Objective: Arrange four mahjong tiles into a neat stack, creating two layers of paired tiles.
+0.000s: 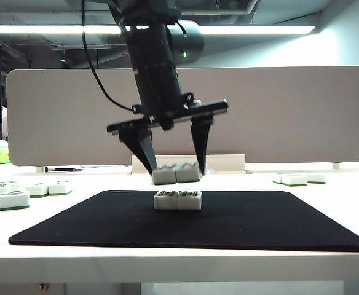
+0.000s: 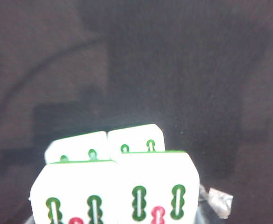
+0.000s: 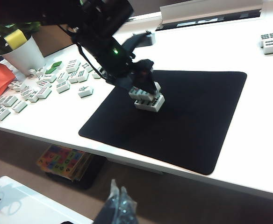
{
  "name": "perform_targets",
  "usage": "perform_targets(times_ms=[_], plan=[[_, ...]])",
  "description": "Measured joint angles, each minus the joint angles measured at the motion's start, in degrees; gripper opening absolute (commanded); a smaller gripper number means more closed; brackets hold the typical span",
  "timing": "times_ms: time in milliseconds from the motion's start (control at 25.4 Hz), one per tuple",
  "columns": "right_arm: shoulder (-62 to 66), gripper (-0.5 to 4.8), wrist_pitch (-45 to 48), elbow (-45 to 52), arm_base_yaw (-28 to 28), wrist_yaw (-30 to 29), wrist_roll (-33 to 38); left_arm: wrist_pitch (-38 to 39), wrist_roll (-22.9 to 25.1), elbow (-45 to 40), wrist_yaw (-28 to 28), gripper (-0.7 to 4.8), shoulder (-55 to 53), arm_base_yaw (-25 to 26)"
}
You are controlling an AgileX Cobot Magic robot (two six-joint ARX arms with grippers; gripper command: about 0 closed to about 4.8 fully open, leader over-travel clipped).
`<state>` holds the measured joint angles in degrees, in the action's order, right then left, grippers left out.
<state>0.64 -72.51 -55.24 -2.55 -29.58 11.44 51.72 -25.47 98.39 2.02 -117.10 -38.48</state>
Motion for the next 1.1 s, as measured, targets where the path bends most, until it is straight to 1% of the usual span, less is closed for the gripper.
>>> perform_targets(times_ms=[79,236,315,354,393,433,708,865,904,944,1101], plan=[[0.0,-0.01,0.0,0.02,0.02,0.0,0.0,0.2,-0.09,0.07,0.31,2.38,-1.66,0.02],[0.02,-0.01,-0.02,0.02,0.02,0.02,0.0,-0.02,-0.94,0.11,0.37,2.39,-1.7,0.04],[0.02,-0.01,0.0,0.0,0.02,0.02,0.0,0.0,-0.94,0.15,0.37,2.64,-1.73,0.04],[0.0,-0.01,0.0,0.0,0.02,0.02,0.0,0.0,-0.94,0.15,0.37,3.17,-1.73,0.04],[0.0,-0.01,0.0,0.02,0.02,0.02,0.0,0.0,-0.94,0.15,0.37,3.39,-1.73,0.04],[0.0,-0.01,0.0,0.04,0.02,0.02,0.0,0.0,-0.96,0.13,0.37,3.44,-1.75,0.04],[0.0,-0.01,-0.24,1.2,0.02,0.0,0.0,0.44,-0.92,1.07,0.39,3.46,-2.05,0.04],[0.02,-0.01,-0.24,1.31,0.02,0.0,0.0,1.07,0.0,2.12,0.39,3.48,-2.05,-0.07],[0.0,-0.01,-0.24,1.31,0.02,0.02,0.0,1.46,0.02,2.19,0.39,3.54,-2.05,-0.07],[0.02,-0.01,-0.24,1.31,0.02,0.0,0.0,1.81,0.02,2.19,0.39,3.78,-2.05,-0.07],[0.0,-0.01,-0.24,1.31,0.02,0.02,0.0,2.49,0.07,2.19,0.39,3.78,-2.05,-0.07]])
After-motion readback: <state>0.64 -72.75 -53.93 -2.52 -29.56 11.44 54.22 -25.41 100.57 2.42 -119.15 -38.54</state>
